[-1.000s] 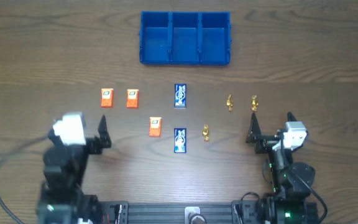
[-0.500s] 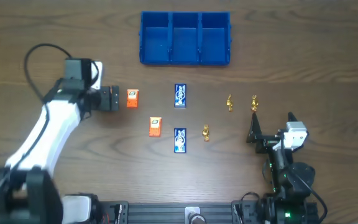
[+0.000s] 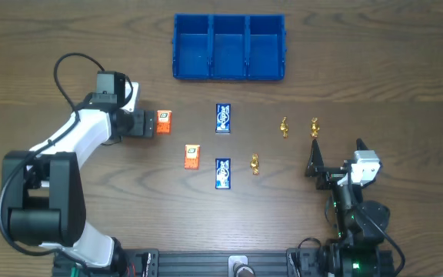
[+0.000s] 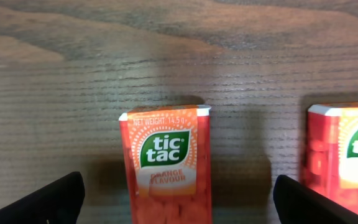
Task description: Sort Candies Into Trays
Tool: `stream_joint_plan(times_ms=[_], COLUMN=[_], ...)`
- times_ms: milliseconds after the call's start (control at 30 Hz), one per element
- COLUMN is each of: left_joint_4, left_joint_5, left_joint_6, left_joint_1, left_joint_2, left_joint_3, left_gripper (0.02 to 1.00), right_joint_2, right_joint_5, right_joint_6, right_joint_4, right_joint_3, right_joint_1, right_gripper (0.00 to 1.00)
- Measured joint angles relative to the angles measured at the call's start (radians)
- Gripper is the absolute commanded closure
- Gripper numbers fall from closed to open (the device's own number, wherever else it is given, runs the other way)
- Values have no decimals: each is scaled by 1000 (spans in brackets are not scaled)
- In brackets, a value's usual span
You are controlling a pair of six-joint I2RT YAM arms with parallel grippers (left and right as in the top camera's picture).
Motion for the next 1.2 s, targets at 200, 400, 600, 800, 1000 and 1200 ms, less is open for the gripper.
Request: stream_joint_plan(times_ms=[200,400,600,800,1000,1200], left_joint_4=[18,21,11,-158,-272,-330], left_joint_5=[4,4,4,10,-85,-182], left_joint_6=[13,16,-2,-70,-194,-255], left_joint_1=[12,13,13,-9,-197,-339], left_joint_2=[12,13,13,-6,-51,128], left_joint_3=[0,0,14,150,531,915], left_gripper=[419,678,768,772,792,792], right_joint_2=[0,0,0,0,0,0], right_joint_5=[0,0,0,0,0,0], right_joint_6=[0,0,0,0,0,0], right_joint_4=[0,0,0,0,-1,0], right_joint_3=[0,0,0,0,0,0], right_joint_1=[0,0,0,0,0,0], right_gripper=[1,1,1,1,1,1])
